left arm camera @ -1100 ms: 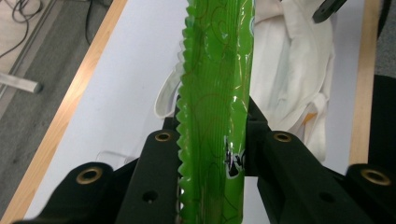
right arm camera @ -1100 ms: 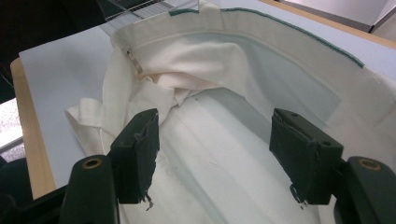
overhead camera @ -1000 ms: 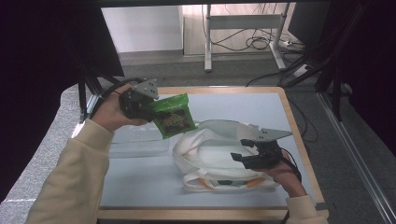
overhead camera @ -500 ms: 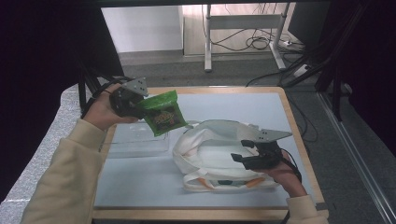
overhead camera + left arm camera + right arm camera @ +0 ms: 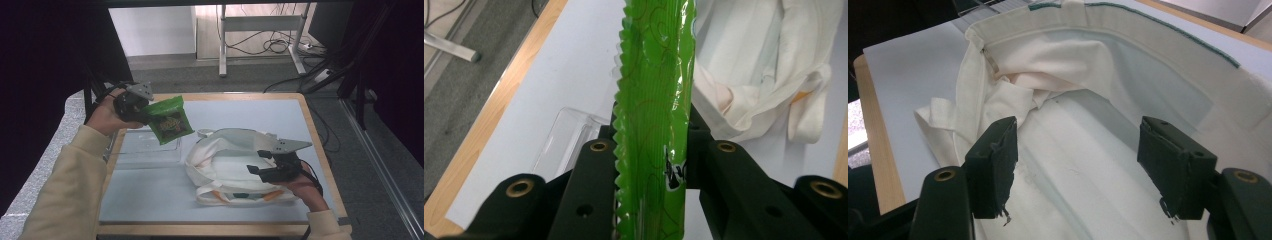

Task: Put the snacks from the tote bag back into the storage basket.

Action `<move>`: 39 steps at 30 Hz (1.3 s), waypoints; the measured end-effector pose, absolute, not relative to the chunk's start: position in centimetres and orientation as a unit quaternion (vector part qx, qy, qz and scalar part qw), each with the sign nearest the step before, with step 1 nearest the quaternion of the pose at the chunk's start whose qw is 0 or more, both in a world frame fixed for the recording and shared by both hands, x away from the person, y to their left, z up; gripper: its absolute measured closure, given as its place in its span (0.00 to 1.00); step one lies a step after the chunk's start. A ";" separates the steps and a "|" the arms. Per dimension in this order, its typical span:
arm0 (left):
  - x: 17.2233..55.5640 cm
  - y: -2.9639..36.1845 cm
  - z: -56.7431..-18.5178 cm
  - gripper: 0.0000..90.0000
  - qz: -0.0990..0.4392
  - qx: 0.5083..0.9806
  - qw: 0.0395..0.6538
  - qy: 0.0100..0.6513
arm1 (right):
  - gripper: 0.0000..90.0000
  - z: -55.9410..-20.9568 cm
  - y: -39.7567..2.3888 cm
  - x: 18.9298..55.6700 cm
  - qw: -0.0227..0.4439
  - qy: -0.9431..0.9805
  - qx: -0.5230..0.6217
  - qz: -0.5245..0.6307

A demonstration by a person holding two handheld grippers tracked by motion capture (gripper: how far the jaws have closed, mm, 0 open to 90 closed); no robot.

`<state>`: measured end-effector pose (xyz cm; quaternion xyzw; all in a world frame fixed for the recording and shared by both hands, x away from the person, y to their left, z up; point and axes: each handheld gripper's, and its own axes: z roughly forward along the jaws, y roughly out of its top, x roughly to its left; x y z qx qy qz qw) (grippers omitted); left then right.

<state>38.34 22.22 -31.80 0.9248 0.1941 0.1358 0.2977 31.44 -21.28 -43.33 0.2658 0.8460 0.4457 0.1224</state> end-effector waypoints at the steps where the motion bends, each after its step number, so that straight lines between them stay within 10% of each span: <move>1: 38.5 22.4 -31.9 0.83 0.135 0.924 0.298 0.196 | 0.36 -43.3 -21.3 31.4 0.123 0.846 0.265 0.445; 39: 45.4 27.3 -37.3 0.84 0.127 0.934 0.249 0.224 | 0.36 -43.8 -21.6 31.7 0.133 0.849 0.274 0.431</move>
